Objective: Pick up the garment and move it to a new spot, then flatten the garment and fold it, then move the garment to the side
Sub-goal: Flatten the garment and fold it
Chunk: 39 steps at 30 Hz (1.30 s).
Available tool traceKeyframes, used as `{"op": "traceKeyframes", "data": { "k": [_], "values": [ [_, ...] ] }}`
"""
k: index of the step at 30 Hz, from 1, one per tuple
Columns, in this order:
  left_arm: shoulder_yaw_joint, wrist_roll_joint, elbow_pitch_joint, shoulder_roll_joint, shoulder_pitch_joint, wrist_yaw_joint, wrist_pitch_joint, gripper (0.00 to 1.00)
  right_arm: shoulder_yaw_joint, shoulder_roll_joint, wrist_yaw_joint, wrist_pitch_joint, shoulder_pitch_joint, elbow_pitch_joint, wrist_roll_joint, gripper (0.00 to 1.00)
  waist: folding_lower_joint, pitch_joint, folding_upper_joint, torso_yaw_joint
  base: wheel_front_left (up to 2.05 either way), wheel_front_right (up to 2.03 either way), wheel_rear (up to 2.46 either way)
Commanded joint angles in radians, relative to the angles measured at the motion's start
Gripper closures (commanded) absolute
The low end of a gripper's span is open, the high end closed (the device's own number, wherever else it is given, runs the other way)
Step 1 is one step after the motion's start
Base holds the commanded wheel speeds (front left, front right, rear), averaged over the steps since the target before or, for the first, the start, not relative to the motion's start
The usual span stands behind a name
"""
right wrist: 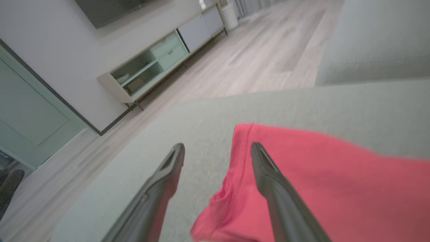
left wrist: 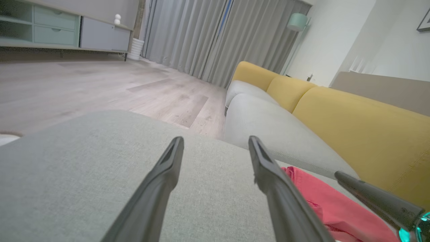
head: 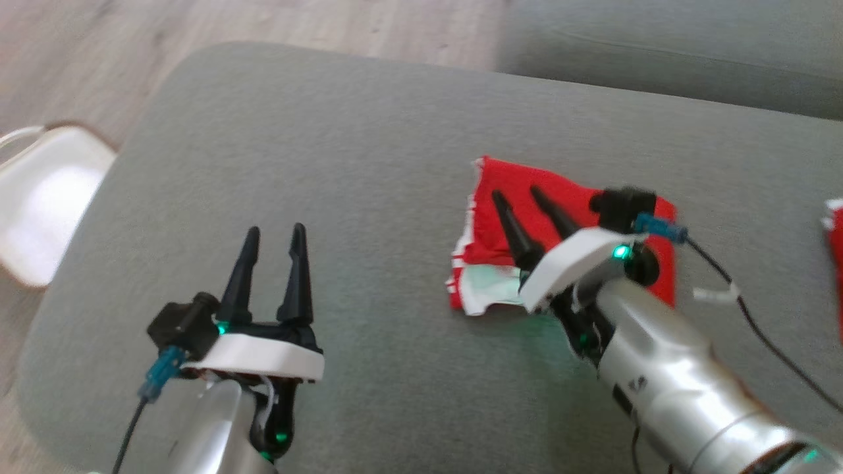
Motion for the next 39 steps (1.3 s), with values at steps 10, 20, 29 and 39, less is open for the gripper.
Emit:
{"op": "traceKeyframes", "data": {
  "k": [10, 20, 29, 39],
  "values": [
    [0.094, 0.032, -0.09, 0.008, -0.026, -0.003, -0.005, 0.0, -0.317, -0.111, -0.001, -0.027, 0.008, -0.161, -0.42, 0.0, 0.0, -0.025, -0.0001, -0.216, 0.0, 0.0, 0.0],
    [0.139, 0.105, -0.131, 0.008, 0.014, -0.004, -0.005, 0.0, -0.674, -0.037, -0.001, -0.027, 0.329, -0.5, -0.767, 0.0, 0.0, -0.024, -0.0001, -0.334, 0.0, 0.0, 0.0],
    [0.162, 0.13, -0.145, 0.008, 0.05, -0.004, -0.005, 0.0, -0.744, 0.012, -0.001, -0.027, 0.457, -0.616, -0.827, 0.0, 0.0, -0.018, -0.0001, -0.356, 0.0, 0.0, 0.0],
    [0.135, 0.125, -0.139, 0.008, 0.029, -0.005, -0.005, 0.0, -0.735, 0.014, -0.001, -0.027, 0.441, -0.605, -0.828, 0.0, 0.0, 0.015, -0.0001, -0.322, 0.0, 0.0, 0.0]
  ]
}}
